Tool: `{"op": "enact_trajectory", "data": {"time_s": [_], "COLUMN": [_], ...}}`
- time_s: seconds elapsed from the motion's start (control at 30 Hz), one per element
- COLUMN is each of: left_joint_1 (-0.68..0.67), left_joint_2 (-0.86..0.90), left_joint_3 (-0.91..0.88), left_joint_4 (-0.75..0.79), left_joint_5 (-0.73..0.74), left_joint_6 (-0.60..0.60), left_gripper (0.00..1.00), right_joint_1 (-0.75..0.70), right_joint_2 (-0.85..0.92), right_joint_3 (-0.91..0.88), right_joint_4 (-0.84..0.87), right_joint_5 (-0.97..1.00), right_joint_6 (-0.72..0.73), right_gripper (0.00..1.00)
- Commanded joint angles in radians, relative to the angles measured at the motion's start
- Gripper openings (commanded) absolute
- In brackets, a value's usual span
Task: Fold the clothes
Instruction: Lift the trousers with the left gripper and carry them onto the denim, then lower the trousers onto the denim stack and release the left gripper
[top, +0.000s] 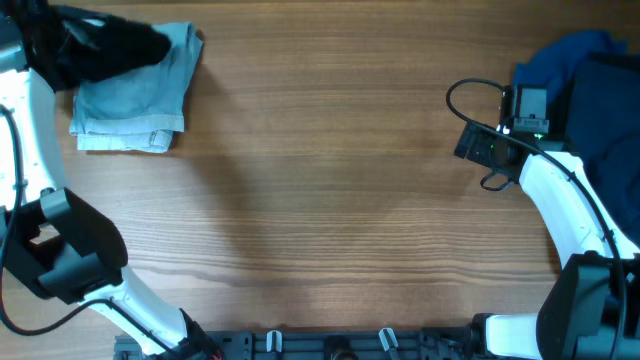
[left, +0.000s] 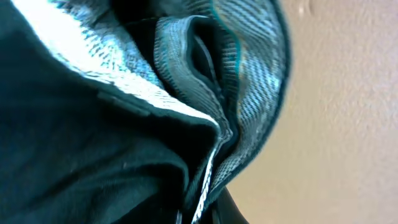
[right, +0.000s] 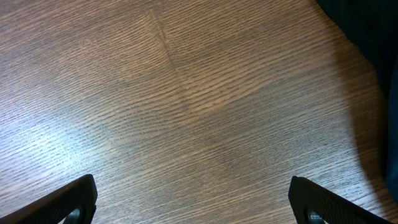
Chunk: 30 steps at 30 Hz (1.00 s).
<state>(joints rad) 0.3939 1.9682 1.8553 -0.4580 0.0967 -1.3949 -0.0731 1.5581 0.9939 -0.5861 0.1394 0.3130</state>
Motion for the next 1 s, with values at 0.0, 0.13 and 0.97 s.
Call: {"op": "enact_trajectory", "data": {"time_s": [0.0, 0.13, 0.97], "left_joint_1": [-0.003, -0.003, -0.060], "left_joint_2": [-0.001, 0.003, 0.168], "left_joint_3": [0.010, 0.010, 0.010], "left_joint_4": [0.092, 0.262, -0.299], "left_joint_5": [0.049, 0.135, 0.070], "left_joint_6": [-0.103, -0.101, 0.396], "left_gripper": [0.04, 0.04, 0.04], "right_joint_1": [0.001, 0.001, 0.001], "right_joint_2": [-0.010, -0.010, -0.010], "right_joint_3": [0.008, 0.008, 0.008], "right_joint_4": [0.002, 0.002, 0.002], "right_joint_5": [0.018, 0.018, 0.018], "right_joint_6": [0.002, 0.002, 0.002], "right_gripper": [1.00, 1.00, 1.00]}}
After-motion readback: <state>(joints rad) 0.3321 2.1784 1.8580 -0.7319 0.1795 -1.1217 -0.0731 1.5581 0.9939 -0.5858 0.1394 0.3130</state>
